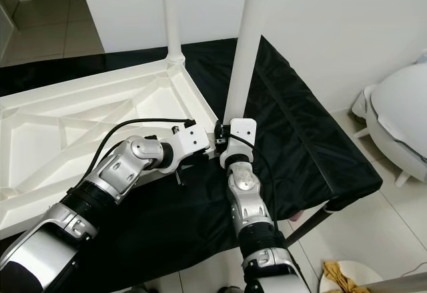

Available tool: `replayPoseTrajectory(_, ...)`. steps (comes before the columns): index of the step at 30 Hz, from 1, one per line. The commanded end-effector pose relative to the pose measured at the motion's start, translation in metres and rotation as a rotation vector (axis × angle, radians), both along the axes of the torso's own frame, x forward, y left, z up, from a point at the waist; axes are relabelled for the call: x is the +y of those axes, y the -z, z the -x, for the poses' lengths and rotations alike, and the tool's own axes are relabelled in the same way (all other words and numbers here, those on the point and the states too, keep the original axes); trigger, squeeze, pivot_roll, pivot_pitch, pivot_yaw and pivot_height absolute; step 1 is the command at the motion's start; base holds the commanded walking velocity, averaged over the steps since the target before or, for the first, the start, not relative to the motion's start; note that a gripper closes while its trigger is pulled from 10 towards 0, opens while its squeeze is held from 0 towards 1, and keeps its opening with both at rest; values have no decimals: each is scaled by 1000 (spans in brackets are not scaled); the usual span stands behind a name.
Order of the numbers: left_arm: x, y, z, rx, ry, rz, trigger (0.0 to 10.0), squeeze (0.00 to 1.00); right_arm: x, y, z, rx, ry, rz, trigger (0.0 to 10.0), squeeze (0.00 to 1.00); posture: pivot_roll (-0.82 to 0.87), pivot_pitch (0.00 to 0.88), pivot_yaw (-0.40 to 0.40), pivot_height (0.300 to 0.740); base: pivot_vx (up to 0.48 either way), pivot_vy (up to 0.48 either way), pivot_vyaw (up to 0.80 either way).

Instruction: Building children table

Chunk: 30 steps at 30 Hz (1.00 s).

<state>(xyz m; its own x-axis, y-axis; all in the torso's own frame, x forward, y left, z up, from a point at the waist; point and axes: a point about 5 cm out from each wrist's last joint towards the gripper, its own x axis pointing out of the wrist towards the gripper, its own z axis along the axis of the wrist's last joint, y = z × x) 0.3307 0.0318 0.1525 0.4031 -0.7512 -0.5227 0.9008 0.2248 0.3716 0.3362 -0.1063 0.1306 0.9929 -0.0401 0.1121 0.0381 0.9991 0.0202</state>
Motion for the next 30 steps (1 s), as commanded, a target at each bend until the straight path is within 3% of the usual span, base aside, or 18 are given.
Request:
replayPoseTrajectory(1, 3, 12, 4, 25, 17, -60, 10000, 0, -25, 25, 7, 130, 139, -11, 0, 0, -60, 60, 15, 740, 0, 0, 0)
replayPoseTrajectory(5, 3, 11, 3, 24, 17, -60, 10000, 0, -26, 23, 9, 135, 163, -9, 0, 0, -60, 59, 13, 740, 0, 0, 0)
replayPoseTrajectory(7, 3, 12, 3, 24, 17, -61, 10000, 0, -42, 18, 5, 124, 175, 20, 0, 0, -64, 60, 12, 740, 0, 0, 0)
replayPoseTrajectory(8, 3, 12, 3, 24, 17, -61, 10000, 0, -48, 16, 3, 119, 172, 32, 10000, 0, -64, 60, 12, 740, 0, 0, 0)
replayPoseTrajectory(9, 3, 12, 3, 24, 16, -61, 10000, 0, -51, 15, 2, 117, 169, 38, 10000, 0, -64, 60, 12, 740, 0, 0, 0)
replayPoseTrajectory(10, 3, 12, 3, 24, 16, -59, 10000, 0, -52, 15, 1, 114, 158, 31, 10000, 467, -62, 60, 11, 740, 0, 0, 0)
replayPoseTrajectory(11, 3, 12, 3, 24, 15, -58, 10000, 0, -52, 14, 1, 113, 153, 26, 10000, 467, -62, 60, 10, 740, 0, 0, 0)
replayPoseTrajectory(12, 3, 12, 3, 24, 15, -58, 10000, 0, -54, 13, 0, 107, 144, 31, 10000, 1000, -62, 61, 12, 740, 0, 0, 0)
replayPoseTrajectory(18, 4, 12, 3, 24, 14, -59, 10000, 0, -59, 9, -2, 93, 96, 40, 10000, 1000, -60, 62, 13, 740, 0, 0, 0)
replayPoseTrajectory(23, 5, 11, 2, 23, 9, -60, 10000, 0, -63, -1, -9, 51, -64, 74, 10000, 1000, -55, 67, 18, 740, 0, 0, 0)
replayPoseTrajectory(24, 6, 11, 3, 24, 8, -59, 10000, 0, -61, -4, -10, 32, -151, 94, 10000, 0, -55, 69, 20, 740, 0, 0, 0)
replayPoseTrajectory(28, 6, 10, 2, 24, 8, -60, 10000, 0, -59, -7, -11, 16, -259, 109, 10000, 0, -54, 73, 26, 740, 0, 0, 0)
replayPoseTrajectory(30, 7, 9, 2, 24, 5, -59, 10000, 0, -55, -8, -9, 5, -385, 144, 10000, 0, -55, 76, 34, 740, 0, 0, 0)
